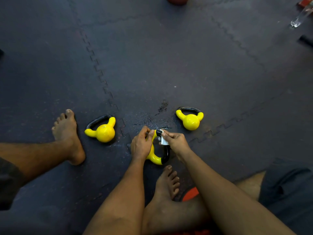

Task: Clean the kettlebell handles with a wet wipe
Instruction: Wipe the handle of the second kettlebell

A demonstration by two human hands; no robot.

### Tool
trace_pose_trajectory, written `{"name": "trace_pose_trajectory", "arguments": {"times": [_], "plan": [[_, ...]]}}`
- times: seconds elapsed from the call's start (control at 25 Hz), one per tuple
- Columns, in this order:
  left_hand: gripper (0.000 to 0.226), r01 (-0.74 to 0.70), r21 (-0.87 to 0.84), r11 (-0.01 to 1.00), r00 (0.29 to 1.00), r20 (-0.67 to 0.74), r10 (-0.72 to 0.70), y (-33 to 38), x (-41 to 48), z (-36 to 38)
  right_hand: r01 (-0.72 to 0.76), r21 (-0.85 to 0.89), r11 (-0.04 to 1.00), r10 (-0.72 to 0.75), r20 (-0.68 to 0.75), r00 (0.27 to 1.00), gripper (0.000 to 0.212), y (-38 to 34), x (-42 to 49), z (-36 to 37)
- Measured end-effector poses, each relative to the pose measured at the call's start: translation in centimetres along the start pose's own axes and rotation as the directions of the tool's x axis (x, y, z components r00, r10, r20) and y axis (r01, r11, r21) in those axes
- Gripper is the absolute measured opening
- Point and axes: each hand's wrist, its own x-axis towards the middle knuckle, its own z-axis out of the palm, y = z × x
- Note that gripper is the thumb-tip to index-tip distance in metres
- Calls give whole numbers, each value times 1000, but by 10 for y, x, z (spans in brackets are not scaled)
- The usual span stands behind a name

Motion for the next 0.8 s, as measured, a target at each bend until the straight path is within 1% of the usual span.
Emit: {"name": "trace_pose_trajectory", "arguments": {"times": [0.04,0.08,0.16,0.24,0.28,0.32,0.36,0.4,0.44,0.48,0.52,0.56,0.6,0.64,0.68,0.72,0.76,0.8], "plan": [[27,-2,5,1000,1000,-2,2,1,-1,-1,-2,10,1000,2,-6,1000,16,3,-4,0],[27,1,4,1000,1000,-4,-1,1,-1,-1,19,-52,998,-22,-45,999,17,3,-9,-1],[28,16,-11,1000,1000,-15,-16,0,0,0,83,-286,954,-137,-173,975,19,2,-22,3],[29,36,-12,999,999,-21,-37,-1,2,1,100,-476,874,-272,-308,912,27,3,-41,17],[29,46,-13,999,999,-21,-46,-1,2,2,101,-562,821,-343,-343,875,27,5,-49,25],[29,57,-16,998,998,-24,-57,-2,3,2,103,-631,769,-401,-351,846,26,7,-52,32],[29,68,-21,997,997,-34,-69,-2,3,2,103,-673,733,-431,-341,836,26,6,-51,37],[29,79,-30,996,996,-48,-80,-4,4,2,104,-696,711,-437,-320,841,27,1,-47,40],[29,83,-43,996,995,-58,-86,-5,5,2,93,-703,705,-410,-298,862,30,-6,-39,39],[29,85,-54,995,994,-62,-88,-6,5,2,65,-688,723,-351,-285,892,31,-13,-30,37],[29,87,-58,995,994,-65,-91,-7,5,2,41,-632,774,-275,-277,921,30,-19,-20,32],[29,91,-57,994,993,-71,-95,-8,6,3,24,-533,846,-185,-251,950,30,-22,-10,27],[28,95,-55,994,992,-76,-99,-8,5,2,19,-390,920,-104,-198,975,31,-21,-2,21],[28,97,-54,994,992,-81,-101,-7,5,3,-1,-230,973,-33,-141,990,32,-18,1,17],[29,94,-50,994,992,-84,-98,-7,4,3,-26,-73,997,20,-92,996,32,-12,2,14],[29,92,-45,995,992,-88,-95,-6,4,4,-53,43,998,55,-64,996,32,-7,1,13],[30,90,-39,995,991,-92,-93,-5,4,4,-67,119,991,74,-51,996,31,-1,-2,12],[30,91,-39,995,991,-92,-95,-5,4,4,-71,151,986,80,-56,995,31,3,-5,12]]}}
